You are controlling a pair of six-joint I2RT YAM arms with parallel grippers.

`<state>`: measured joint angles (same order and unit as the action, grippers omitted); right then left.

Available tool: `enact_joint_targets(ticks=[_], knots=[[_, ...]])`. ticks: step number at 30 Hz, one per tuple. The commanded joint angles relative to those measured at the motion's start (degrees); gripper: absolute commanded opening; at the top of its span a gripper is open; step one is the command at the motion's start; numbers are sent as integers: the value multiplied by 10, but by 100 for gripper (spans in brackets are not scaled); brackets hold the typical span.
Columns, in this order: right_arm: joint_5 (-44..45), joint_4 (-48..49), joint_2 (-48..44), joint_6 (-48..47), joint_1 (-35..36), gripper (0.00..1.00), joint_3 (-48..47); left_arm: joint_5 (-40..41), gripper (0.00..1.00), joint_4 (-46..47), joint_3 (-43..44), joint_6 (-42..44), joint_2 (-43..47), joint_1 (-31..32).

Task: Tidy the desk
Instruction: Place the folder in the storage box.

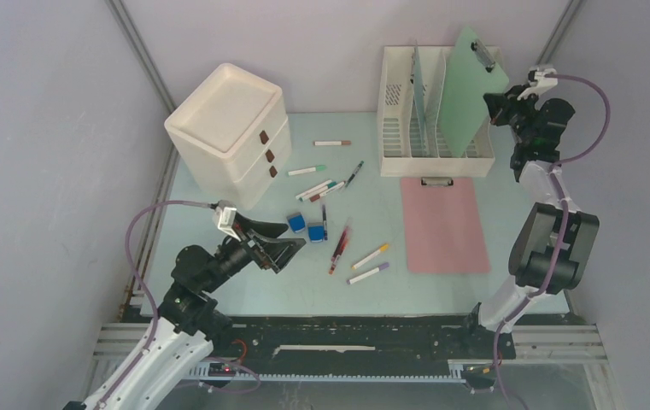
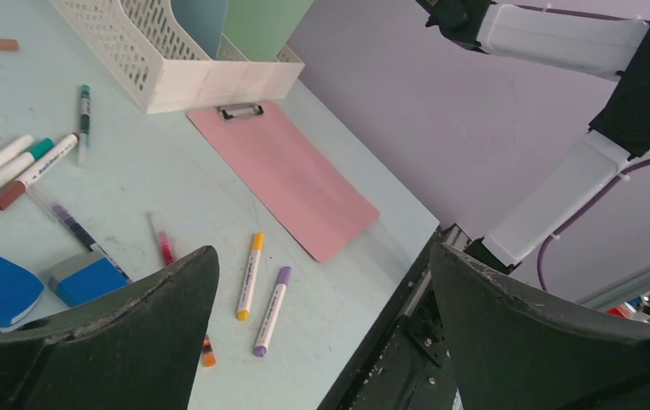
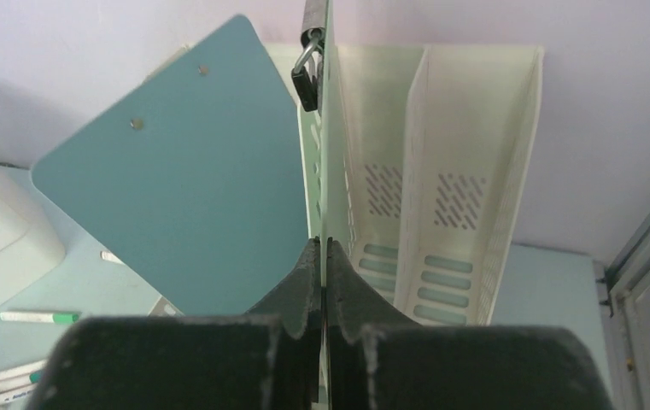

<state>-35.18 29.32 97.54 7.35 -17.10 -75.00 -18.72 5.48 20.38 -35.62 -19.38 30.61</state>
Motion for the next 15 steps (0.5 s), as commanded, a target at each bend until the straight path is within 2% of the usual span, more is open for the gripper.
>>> enact_joint_targets(ticks=[1, 8, 15], knots=[[-18, 57, 4, 12, 2, 0, 9, -40, 100, 47, -6, -18, -24, -2], [-31, 15, 17, 4, 1, 2, 10, -35, 100, 74, -14, -32, -48, 19], [-63, -77, -9, -18, -17, 45, 18, 53, 100, 89, -2, -8, -96, 106]])
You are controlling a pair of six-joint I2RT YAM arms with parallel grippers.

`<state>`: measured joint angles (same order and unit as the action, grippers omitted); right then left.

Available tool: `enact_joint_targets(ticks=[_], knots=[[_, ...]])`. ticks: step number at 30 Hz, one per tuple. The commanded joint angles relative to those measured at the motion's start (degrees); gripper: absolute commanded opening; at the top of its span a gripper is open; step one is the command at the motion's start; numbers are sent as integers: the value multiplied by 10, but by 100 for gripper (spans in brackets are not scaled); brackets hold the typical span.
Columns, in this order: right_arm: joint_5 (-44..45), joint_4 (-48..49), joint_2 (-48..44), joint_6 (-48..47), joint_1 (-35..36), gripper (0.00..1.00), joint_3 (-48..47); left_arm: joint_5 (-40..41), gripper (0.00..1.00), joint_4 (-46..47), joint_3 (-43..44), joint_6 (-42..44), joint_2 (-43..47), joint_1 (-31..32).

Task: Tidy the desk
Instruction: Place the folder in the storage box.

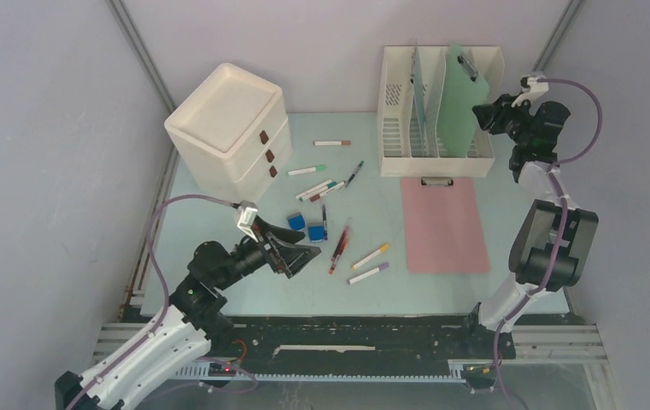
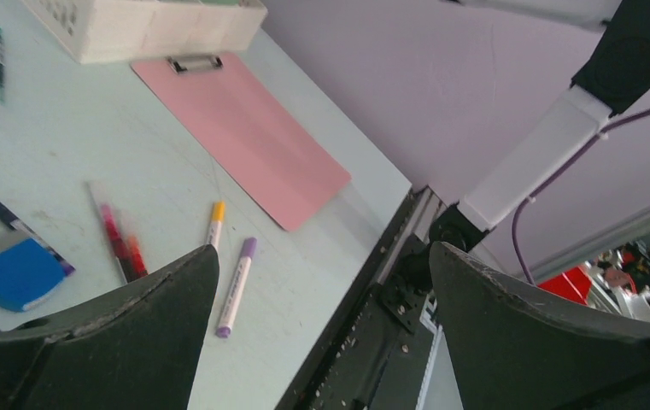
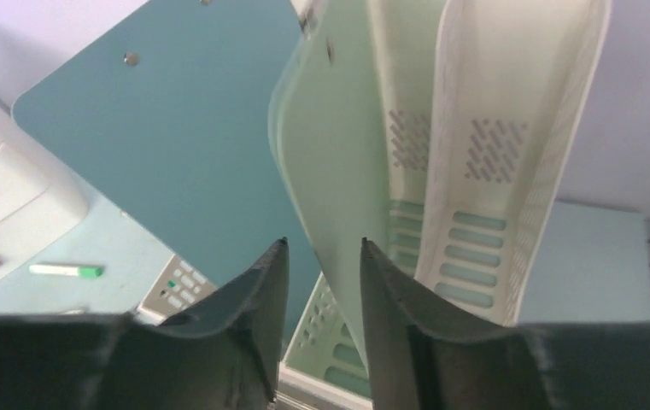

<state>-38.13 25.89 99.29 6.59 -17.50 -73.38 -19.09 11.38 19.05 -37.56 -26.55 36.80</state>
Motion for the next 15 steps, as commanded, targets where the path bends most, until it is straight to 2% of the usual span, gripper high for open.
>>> enact_joint_targets(ticks=[1, 3, 7, 12, 15], knots=[[-41, -47, -39, -10, -22, 51, 12, 70, 100, 31, 15, 18, -34, 59], [-57, -66, -62, -16, -35, 59, 30, 94, 100, 39, 23, 27, -55, 85], [-99, -151, -107, -51, -62, 66, 52, 121, 100, 64, 32, 31, -102, 113], [-179, -251, -159, -115, -97, 69, 82, 134, 100, 96, 43, 27, -150, 124], [-200, -367, -186, -180, -105, 69, 84, 137, 100, 121, 47, 19, -177, 126]])
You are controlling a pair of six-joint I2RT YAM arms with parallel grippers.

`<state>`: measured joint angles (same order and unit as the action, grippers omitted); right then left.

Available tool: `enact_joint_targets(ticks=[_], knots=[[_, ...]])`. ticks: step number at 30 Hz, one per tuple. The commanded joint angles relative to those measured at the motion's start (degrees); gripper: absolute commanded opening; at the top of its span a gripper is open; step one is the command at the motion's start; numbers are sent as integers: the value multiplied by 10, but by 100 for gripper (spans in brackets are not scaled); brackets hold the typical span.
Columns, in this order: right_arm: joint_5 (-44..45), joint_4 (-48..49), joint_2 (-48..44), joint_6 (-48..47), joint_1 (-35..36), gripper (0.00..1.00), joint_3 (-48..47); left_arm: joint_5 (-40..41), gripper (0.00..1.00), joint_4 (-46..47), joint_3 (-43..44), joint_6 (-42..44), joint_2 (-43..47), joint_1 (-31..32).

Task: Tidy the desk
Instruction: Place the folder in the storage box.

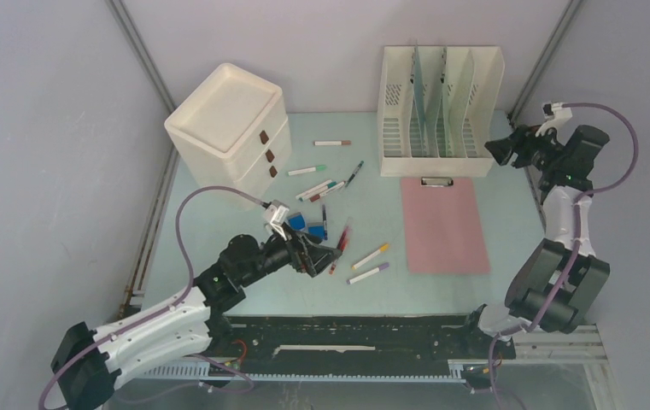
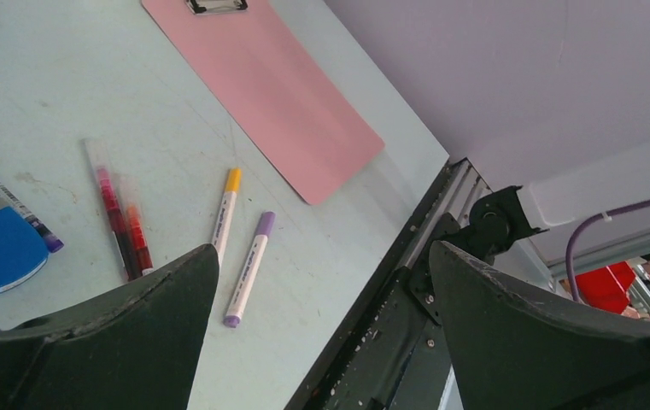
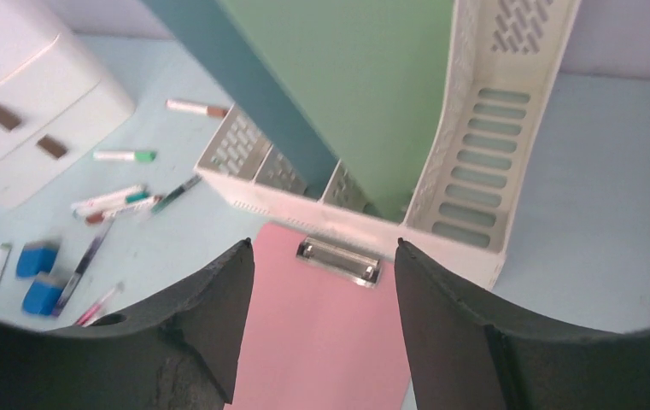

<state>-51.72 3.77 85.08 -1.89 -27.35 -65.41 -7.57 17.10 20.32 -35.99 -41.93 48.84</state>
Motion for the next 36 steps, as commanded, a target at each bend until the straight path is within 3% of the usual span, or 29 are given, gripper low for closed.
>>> enact_joint_targets(ticks=[1, 4, 9, 18, 23, 26, 36], knots=[[-69, -187, -53, -122, -6, 69, 4, 21, 100, 71, 36, 0, -33, 7], [-89, -304, -82, -203, -1, 69, 12, 18, 100, 90, 44, -11, -62, 12], [-103, -387, -152, -278, 11, 69, 64, 17, 100, 125, 54, -34, -116, 26], [-146, -514, -245, -296, 36, 69, 80, 35, 100, 203, 68, -91, -212, 66], [-117, -540, -304, -257, 87, 69, 82, 62, 100, 227, 82, -118, -258, 86], [-111, -502, -336, -234, 103, 70, 111, 106, 100, 229, 97, -152, -290, 101], [9, -504, -369, -256, 151, 71, 124, 143, 100, 215, 173, -220, -409, 135]])
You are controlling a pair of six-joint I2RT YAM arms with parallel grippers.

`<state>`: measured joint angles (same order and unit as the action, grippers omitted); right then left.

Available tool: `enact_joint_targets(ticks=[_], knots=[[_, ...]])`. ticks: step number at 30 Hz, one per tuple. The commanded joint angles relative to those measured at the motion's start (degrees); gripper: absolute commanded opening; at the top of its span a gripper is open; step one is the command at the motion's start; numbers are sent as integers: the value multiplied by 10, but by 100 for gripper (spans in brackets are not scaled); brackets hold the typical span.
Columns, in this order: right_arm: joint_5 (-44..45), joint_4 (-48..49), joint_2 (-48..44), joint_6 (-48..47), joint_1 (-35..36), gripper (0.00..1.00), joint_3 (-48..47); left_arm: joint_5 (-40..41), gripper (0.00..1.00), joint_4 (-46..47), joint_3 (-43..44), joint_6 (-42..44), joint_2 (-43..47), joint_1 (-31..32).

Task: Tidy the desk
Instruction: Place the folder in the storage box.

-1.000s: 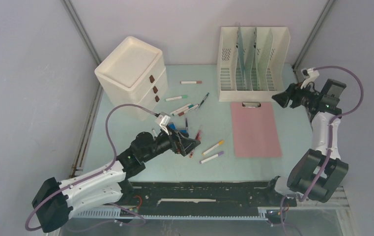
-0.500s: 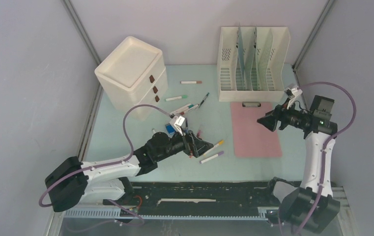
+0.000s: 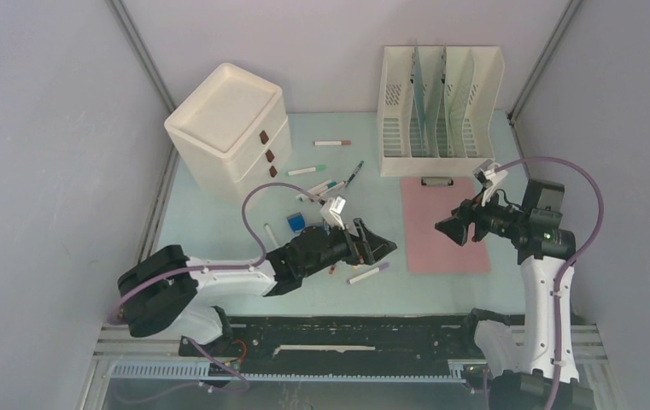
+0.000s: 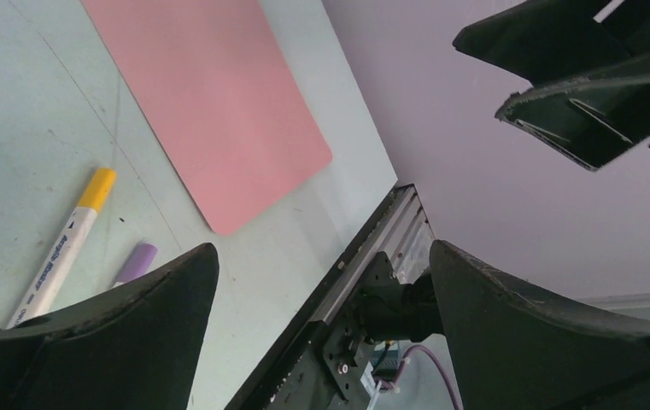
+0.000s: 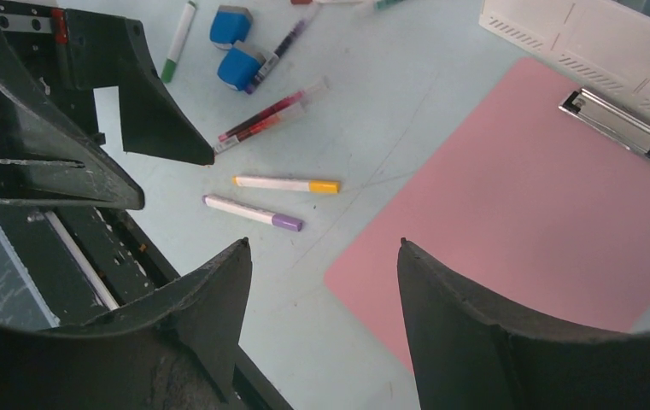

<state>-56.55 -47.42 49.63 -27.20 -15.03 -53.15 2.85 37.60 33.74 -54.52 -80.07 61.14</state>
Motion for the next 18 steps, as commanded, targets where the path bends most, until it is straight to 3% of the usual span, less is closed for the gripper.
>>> enact_joint_targets(ticks=[1, 7, 18], knots=[[74, 13, -17, -2, 37, 71, 4, 53, 100, -4, 46, -44, -37, 14], [126, 25, -23, 2, 60, 72, 14, 83, 100, -81, 103, -87, -100, 23], [134, 27, -31, 5, 71, 73, 14, 89, 98, -158, 173, -113, -160, 29]])
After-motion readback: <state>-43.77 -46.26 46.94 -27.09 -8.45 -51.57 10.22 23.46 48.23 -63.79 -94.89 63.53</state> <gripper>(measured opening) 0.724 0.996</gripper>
